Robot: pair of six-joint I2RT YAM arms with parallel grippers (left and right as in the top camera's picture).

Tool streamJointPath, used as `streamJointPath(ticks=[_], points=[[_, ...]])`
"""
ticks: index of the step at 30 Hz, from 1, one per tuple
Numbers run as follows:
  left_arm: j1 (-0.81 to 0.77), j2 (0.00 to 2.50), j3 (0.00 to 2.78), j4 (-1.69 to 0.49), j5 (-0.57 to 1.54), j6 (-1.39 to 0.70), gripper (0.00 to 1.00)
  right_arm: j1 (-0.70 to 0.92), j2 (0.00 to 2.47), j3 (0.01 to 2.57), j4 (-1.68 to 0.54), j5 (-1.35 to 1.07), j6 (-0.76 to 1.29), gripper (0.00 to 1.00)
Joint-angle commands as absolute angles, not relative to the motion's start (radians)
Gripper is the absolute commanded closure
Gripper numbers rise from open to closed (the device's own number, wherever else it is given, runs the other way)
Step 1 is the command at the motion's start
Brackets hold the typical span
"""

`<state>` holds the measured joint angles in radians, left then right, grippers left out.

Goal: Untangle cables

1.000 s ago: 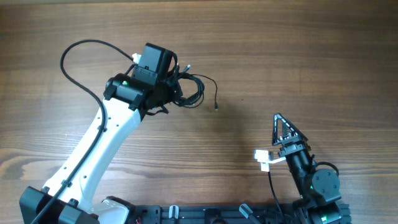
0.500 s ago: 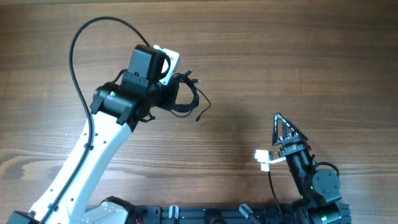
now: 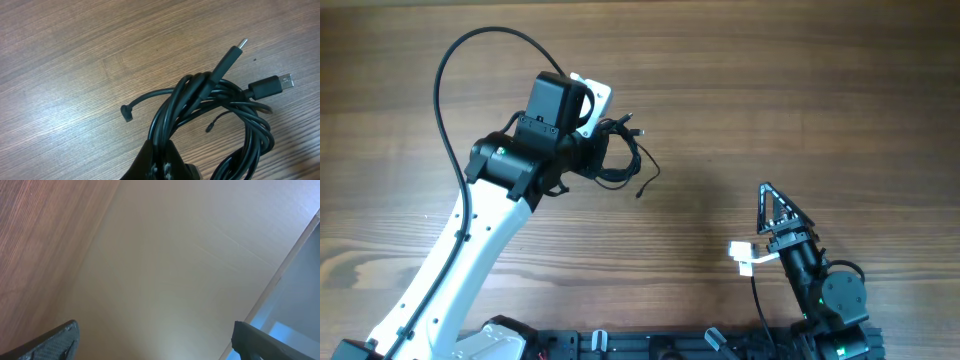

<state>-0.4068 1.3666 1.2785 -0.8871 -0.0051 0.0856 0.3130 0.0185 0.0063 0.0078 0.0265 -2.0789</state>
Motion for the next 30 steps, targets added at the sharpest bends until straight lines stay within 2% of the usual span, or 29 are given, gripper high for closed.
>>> streamJointPath(ticks=[1,2,4,9,14,18,19,21,22,25,27,30], points=[[-0.408,1.353,1.293,-0.885,0.045,0.096,0.96,0.317,0.018,0.006,0.076,-0.018,-2.121,0.0],[-0.408,1.354,1.293,-0.888,0.056,0.088,0.96,0.317,0.018,0.006,0.092,-0.073,-2.121,0.0],[-0.408,1.354,1.293,-0.892,0.076,0.037,0.96,0.317,0.018,0.006,0.021,-0.353,-2.12,0.0],[-0.408,1.354,1.293,-0.892,0.086,0.031,0.96,0.318,0.026,0.005,0.033,-0.645,-2.121,0.0],[-0.408,1.356,1.293,-0.899,0.089,0.0,0.96,0.318,0.027,0.005,0.044,-0.768,-2.121,0.0],[-0.408,1.356,1.293,-0.9,0.089,-0.08,0.96,0.317,0.027,0.006,0.043,-0.76,-2.101,0.0],[-0.408,1.356,1.293,-0.9,0.089,-0.106,0.96,0.317,0.028,0.005,0.024,-0.76,-2.009,0.0],[-0.408,1.356,1.293,-0.899,0.089,-0.139,0.96,0.317,0.049,0.006,0.034,-0.713,-1.614,0.0],[-0.408,1.356,1.293,-0.899,0.089,-0.144,0.96,0.317,0.06,0.005,0.041,-0.674,-1.521,0.0],[-0.408,1.356,1.293,-0.891,0.089,-0.144,0.96,0.317,0.088,0.006,0.081,-0.599,-1.432,0.0],[-0.408,1.356,1.293,-0.875,0.089,-0.147,0.96,0.317,0.128,0.006,0.222,-0.49,-1.131,0.0],[-0.408,1.356,1.293,-0.841,0.089,-0.147,0.96,0.317,0.268,0.026,0.433,-0.381,-0.947,0.0]])
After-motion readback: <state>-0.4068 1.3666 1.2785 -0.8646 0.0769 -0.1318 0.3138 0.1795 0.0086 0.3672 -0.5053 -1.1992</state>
